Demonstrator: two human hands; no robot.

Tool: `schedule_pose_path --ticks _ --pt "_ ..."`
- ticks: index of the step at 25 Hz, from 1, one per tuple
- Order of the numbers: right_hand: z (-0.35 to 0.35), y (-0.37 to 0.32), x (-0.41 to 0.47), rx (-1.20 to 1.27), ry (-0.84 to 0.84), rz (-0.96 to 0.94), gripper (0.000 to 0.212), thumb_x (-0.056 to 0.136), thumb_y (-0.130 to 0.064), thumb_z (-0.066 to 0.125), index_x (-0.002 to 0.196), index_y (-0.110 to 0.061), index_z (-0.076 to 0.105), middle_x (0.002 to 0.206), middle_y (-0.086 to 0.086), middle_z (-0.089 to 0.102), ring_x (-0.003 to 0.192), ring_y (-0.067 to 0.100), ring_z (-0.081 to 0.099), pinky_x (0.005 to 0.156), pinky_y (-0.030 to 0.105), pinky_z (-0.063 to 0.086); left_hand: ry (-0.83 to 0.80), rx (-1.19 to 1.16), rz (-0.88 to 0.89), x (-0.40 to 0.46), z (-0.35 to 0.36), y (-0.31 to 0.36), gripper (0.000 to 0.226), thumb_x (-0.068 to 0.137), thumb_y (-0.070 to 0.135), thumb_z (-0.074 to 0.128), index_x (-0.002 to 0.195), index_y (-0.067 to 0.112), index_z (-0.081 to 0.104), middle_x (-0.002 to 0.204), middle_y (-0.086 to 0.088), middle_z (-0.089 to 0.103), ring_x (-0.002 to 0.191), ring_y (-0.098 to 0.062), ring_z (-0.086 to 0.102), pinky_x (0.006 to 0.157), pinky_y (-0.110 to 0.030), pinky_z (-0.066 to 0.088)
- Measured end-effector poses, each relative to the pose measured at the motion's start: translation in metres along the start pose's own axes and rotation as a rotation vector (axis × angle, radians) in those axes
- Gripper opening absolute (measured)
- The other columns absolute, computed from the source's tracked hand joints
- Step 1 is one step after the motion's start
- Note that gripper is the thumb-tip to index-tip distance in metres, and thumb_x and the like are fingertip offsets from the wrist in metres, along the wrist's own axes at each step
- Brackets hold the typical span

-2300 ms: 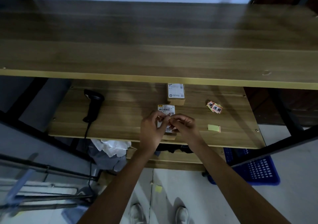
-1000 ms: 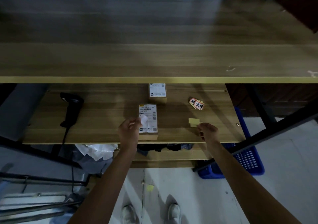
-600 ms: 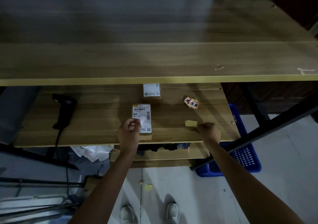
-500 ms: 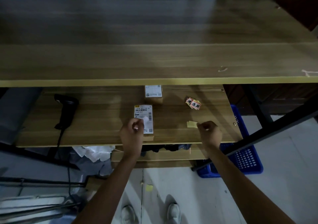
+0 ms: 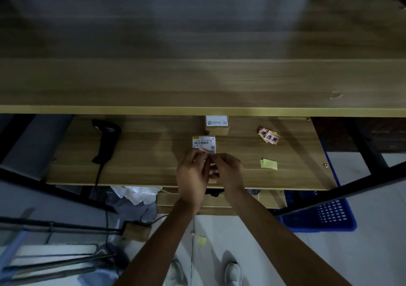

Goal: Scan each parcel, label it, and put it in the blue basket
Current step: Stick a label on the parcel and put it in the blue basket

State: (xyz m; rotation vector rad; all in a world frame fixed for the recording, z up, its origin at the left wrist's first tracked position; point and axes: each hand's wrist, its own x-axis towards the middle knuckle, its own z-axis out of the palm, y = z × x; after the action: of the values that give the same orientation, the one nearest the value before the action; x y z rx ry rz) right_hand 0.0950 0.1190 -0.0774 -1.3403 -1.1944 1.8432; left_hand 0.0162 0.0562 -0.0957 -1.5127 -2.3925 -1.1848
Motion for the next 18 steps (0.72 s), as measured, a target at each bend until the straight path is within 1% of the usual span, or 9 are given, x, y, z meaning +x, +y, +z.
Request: schedule_pose_path --ticks 3,5,7,8,9,10,12,15,18 --pt "0.003 0.001 0.011 -0.005 0.026 0.022 0.013 0.088 -0.014 0.063 0.082 -0.005 0.069 0.073 0.01 0.07 0.064 0.017 0.068 0.051 0.024 0.051 -0.041 -0.041 0.022 0.002 0.006 -0.007 0.027 0.089 0.023 0.055 0.105 0.009 0.071 0.109 -0.004 0.068 0.099 -0.016 0.066 0.082 -0.029 0.057" --pt "0.0 0.001 0.025 -0.042 0.064 0.013 0.014 0.09 -0.014 0.062 0.077 -0.01 0.067 0.074 0.009 0.069 0.065 0.018 0.067 0.056 0.028 0.053 -0.055 -0.091 -0.007 0.002 0.012 -0.011 0.03 0.092 0.028 0.054 0.11 0.01 0.069 0.112 -0.004 0.066 0.1 -0.015 0.066 0.081 -0.024 0.056" --pt "-0.006 -0.002 0.044 -0.143 0.115 -0.012 0.019 0.09 -0.017 0.061 0.071 -0.017 0.063 0.074 0.005 0.068 0.066 0.017 0.063 0.061 0.03 0.052 -0.06 -0.162 -0.161 0.003 0.018 -0.017 0.033 0.095 0.034 0.049 0.115 0.01 0.062 0.11 -0.005 0.066 0.094 -0.015 0.068 0.071 -0.022 0.057" --pt "-0.009 -0.005 0.054 -0.236 0.14 -0.035 0.021 0.09 -0.02 0.061 0.069 -0.02 0.062 0.072 0.001 0.066 0.065 0.015 0.061 0.061 0.028 0.049 -0.065 -0.17 -0.246 0.008 0.021 -0.02 0.036 0.094 0.036 0.047 0.117 0.01 0.059 0.11 -0.007 0.065 0.092 -0.017 0.069 0.068 -0.022 0.058" --pt "-0.011 -0.008 0.06 -0.333 0.163 -0.053 0.022 0.089 -0.024 0.062 0.067 -0.023 0.061 0.069 -0.003 0.064 0.063 0.012 0.059 0.059 0.025 0.045 -0.082 -0.145 -0.289 0.012 0.026 -0.025 0.04 0.093 0.037 0.046 0.12 0.01 0.057 0.112 -0.008 0.064 0.095 -0.019 0.068 0.07 -0.026 0.059" --pt "-0.012 -0.008 0.066 -0.397 0.179 -0.062 0.023 0.089 -0.028 0.063 0.066 -0.023 0.061 0.066 -0.007 0.063 0.062 0.009 0.057 0.056 0.023 0.04 -0.114 -0.08 -0.272 0.017 0.031 -0.032 0.043 0.091 0.039 0.046 0.122 0.01 0.056 0.115 -0.009 0.063 0.101 -0.022 0.065 0.078 -0.032 0.058" --pt "-0.011 -0.007 0.074 -0.429 0.159 -0.061 0.021 0.088 -0.032 0.064 0.069 -0.023 0.063 0.066 -0.011 0.062 0.061 0.005 0.056 0.053 0.02 0.038 -0.182 0.088 -0.15 0.021 0.039 -0.043 0.047 0.087 0.038 0.051 0.123 0.008 0.058 0.124 -0.011 0.06 0.112 -0.026 0.058 0.095 -0.042 0.05" --pt "-0.006 -0.005 0.084 -0.527 0.082 -0.059 0.015 0.088 -0.033 0.062 0.082 -0.02 0.066 0.07 -0.009 0.063 0.061 0.002 0.054 0.05 0.02 0.037 -0.256 0.192 -0.059 0.014 0.042 -0.048 0.049 0.087 0.04 0.053 0.124 0.009 0.059 0.131 -0.011 0.058 0.115 -0.027 0.058 0.093 -0.04 0.05" --pt "-0.005 -0.005 0.097 -0.584 0.006 -0.079 0.012 0.088 -0.032 0.063 0.083 -0.021 0.065 0.076 -0.007 0.066 0.071 0.009 0.063 0.056 0.022 0.044 -0.276 0.254 -0.049 0.004 0.04 -0.05 0.046 0.083 0.039 0.062 0.119 0.012 0.063 0.13 -0.009 0.059 0.115 -0.026 0.059 0.092 -0.039 0.048"
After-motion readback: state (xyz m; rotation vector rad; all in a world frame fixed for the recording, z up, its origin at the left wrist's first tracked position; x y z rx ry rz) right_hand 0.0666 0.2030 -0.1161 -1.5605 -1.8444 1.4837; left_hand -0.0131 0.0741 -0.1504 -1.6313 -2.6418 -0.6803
